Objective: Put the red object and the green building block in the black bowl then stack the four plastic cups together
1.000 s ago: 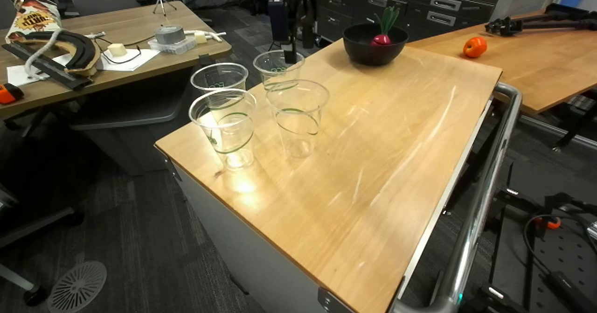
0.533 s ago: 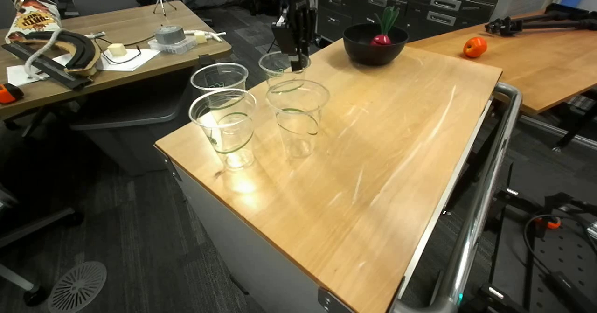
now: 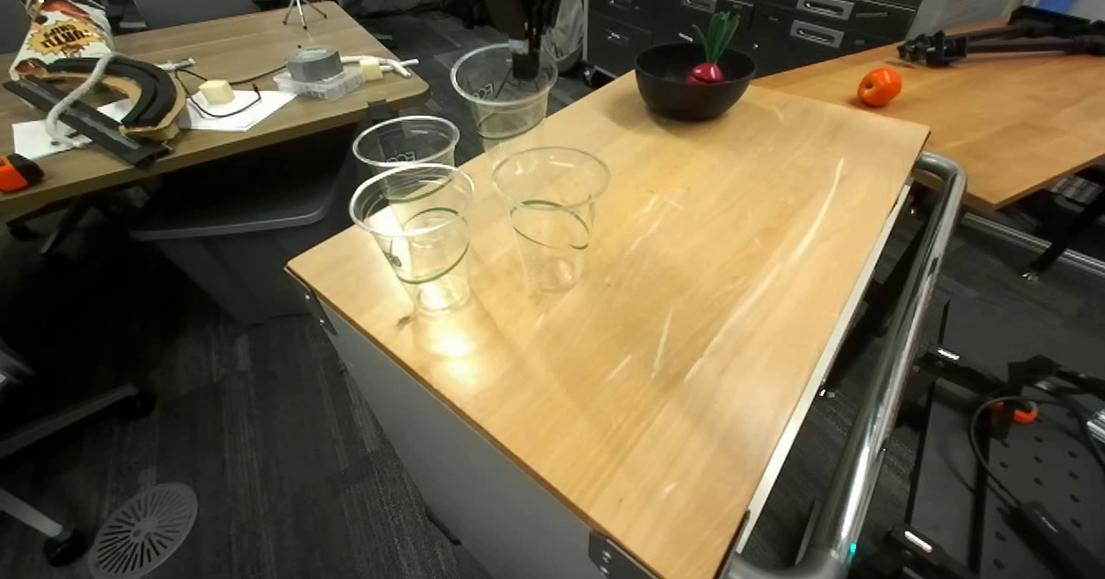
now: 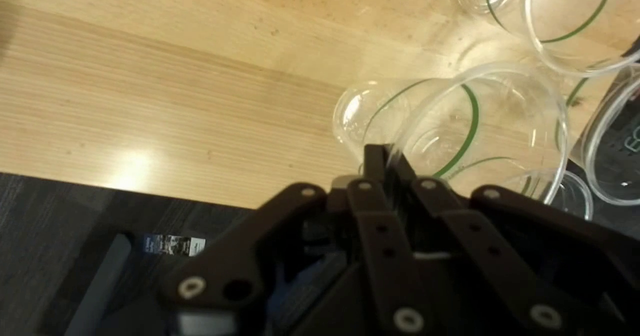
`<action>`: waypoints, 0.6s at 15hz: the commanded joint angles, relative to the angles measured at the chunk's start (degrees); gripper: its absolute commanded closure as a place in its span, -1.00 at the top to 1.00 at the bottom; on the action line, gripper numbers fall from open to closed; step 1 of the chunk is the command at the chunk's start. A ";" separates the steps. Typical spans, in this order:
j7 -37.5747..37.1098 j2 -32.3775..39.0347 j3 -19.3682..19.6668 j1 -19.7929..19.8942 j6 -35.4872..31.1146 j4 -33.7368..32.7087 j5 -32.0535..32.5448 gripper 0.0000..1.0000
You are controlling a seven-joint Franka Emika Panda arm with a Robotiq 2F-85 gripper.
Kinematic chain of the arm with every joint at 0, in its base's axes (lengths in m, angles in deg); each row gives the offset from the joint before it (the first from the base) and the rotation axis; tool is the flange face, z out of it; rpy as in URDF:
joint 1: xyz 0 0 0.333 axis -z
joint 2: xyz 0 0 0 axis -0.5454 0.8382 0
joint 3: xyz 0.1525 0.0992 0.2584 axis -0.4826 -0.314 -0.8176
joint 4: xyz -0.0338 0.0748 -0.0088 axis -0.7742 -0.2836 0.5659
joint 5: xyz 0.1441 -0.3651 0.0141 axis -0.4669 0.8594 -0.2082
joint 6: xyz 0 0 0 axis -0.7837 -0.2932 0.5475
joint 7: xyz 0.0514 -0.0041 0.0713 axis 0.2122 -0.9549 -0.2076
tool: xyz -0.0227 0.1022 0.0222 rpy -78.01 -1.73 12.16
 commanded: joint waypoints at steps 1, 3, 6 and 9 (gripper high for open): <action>2.68 -6.24 -0.57 0.97 1.24 1.87 -1.54 -0.97; 3.38 -10.03 -0.19 0.94 1.98 3.00 -1.03 -0.97; 6.75 -15.17 -0.13 1.02 8.26 3.92 -1.58 -0.97; 10.72 -19.55 0.10 0.47 13.94 5.24 -1.65 -0.97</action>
